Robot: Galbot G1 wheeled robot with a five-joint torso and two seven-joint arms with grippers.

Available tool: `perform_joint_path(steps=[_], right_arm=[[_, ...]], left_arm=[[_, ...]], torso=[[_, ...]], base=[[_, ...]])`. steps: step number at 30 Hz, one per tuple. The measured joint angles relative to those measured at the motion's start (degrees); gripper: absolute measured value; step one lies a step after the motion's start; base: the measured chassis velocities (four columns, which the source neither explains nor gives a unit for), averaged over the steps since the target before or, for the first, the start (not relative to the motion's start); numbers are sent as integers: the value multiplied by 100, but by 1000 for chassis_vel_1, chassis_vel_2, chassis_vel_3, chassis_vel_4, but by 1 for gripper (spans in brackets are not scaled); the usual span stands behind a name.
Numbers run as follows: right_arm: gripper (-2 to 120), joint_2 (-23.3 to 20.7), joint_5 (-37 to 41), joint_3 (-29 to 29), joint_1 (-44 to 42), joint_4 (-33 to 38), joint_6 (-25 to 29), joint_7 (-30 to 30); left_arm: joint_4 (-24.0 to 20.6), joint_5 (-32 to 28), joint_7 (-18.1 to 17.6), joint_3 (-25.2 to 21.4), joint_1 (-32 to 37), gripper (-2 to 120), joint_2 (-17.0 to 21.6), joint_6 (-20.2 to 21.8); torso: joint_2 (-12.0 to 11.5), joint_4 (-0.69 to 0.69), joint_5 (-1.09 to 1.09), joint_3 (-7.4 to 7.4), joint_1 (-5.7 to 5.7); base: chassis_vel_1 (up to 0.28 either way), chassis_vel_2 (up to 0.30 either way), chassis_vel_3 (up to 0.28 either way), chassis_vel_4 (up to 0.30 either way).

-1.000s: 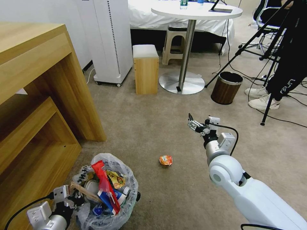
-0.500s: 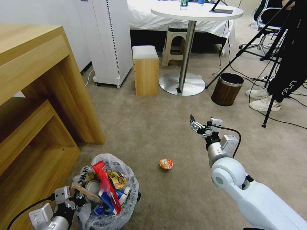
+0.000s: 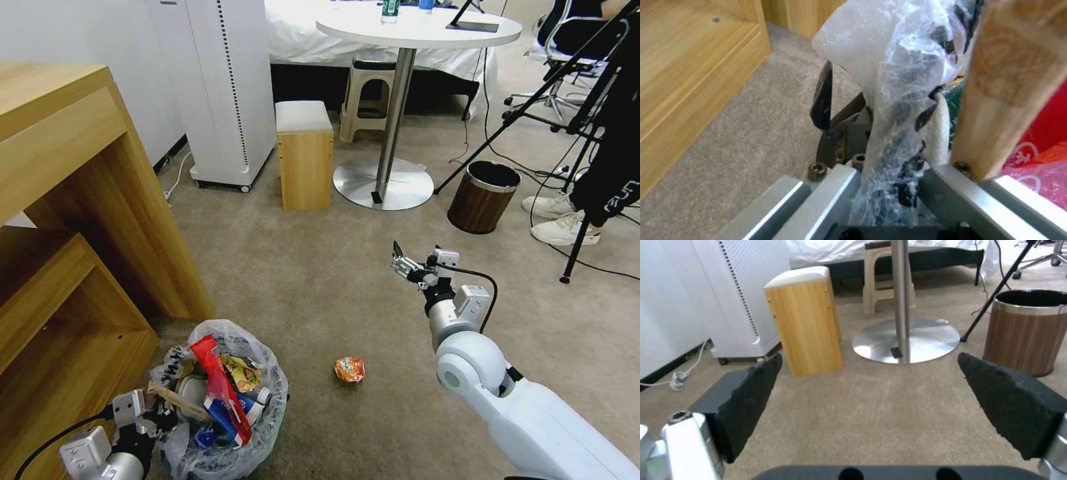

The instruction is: Pick up the trash bin and place the garbage on the floor into it.

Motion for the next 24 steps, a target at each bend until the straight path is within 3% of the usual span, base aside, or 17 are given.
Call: perform_joint_path(steps=[5,8,14,17,19,24], right_arm=[[100,-9,357,-156,100,-66,-120,60],[100,-89,1370,-576,311,-37,-824,491],[100,-129,2248,-1433,647,-159,-1672,1272],[100,-233,2249,-1707,714,-230,-1834,1279],[100,-671,1621,-2585,1044,-481,-1868,782],[100,-1156,876,-3297,1311,-623,-1544,-18]], left_arm=[[30,19,8,17,-2,0,-16,-6],[72,48,14,45,-37,0,-52,-22],[130,93,27,84,-88,0,-112,-34],[156,114,41,91,-106,0,-124,-46],[213,127,64,116,-178,0,-169,-73],[269,134,66,145,-245,0,-201,-94]], torso=[[0,-1,0,0,0],[0,0,-1,-1,0],[0,1,1,-1,0],[0,1,1,-1,0],[0,0,2,-1,0],[0,1,-1,-1,0]], base=[[-10,2,11,-8],[0,0,0,0],[0,0,0,0],[0,0,0,0],[0,0,0,0],[0,0,0,0]])
